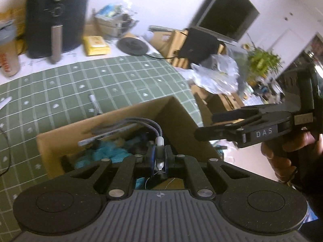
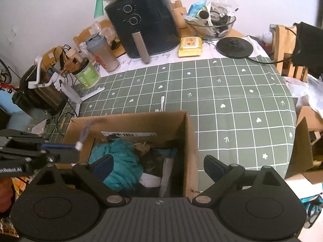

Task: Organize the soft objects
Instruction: 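Carry both cables over the box and release them inside, then move the open left gripper from the box to the small black box on the mat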

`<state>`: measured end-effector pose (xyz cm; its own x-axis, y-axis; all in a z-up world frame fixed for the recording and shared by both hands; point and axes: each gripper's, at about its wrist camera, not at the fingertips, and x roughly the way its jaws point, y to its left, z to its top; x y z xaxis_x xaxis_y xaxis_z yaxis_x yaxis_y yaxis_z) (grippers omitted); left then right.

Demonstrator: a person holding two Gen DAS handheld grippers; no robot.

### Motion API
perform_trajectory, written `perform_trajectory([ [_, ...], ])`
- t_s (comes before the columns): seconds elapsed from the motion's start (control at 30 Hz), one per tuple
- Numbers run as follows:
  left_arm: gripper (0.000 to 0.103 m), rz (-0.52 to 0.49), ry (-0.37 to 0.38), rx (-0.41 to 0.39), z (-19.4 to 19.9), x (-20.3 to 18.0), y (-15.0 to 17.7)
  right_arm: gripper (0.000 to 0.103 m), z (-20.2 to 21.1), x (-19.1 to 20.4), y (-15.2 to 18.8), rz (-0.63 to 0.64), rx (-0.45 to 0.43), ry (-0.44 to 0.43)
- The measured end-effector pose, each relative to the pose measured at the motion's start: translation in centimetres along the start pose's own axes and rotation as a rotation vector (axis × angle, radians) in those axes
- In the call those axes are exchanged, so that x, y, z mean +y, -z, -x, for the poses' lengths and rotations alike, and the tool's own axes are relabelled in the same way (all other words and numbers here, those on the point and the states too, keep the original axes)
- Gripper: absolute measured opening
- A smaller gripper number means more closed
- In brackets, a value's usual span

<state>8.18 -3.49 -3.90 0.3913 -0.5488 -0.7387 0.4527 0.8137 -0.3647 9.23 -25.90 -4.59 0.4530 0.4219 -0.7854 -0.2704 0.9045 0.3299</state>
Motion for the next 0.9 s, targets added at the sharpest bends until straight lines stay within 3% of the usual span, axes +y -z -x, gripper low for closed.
perform_trajectory([
  [0.07,0.015,-0.035,0.004,-0.018,-0.4,-0.7,0.1,0.096,0.2,-0.1,0.3,-0.007,-0.001,0.005],
  [0.1,0.022,-0.051,-0.01,-0.019,-0.7,-1.0,0.2,0.096,0.2,-0.1,0.5,-0.01,-0.001,0.007],
  [0.13,0.036,-0.056,-0.025,-0.016,-0.8,-1.1,0.2,0.096,0.3,-0.2,0.6,-0.012,0.0,0.008],
  [0.17,0.042,-0.058,-0.041,-0.016,-1.0,-1.1,0.3,0.096,0.4,-0.1,0.8,-0.013,0.0,0.009],
  [0.57,0.042,0.038,-0.147,0.009,0.8,1.7,2.7,0.098,-0.1,0.5,1.5,0.01,0.021,0.017],
  [0.7,0.042,0.123,-0.187,-0.005,1.8,3.4,3.4,0.1,-0.5,1.6,1.2,0.064,0.021,0.006],
  [0.9,0.042,0.168,-0.234,-0.047,3.4,4.7,3.7,0.103,-1.4,2.7,0.2,0.119,-0.004,0.015],
])
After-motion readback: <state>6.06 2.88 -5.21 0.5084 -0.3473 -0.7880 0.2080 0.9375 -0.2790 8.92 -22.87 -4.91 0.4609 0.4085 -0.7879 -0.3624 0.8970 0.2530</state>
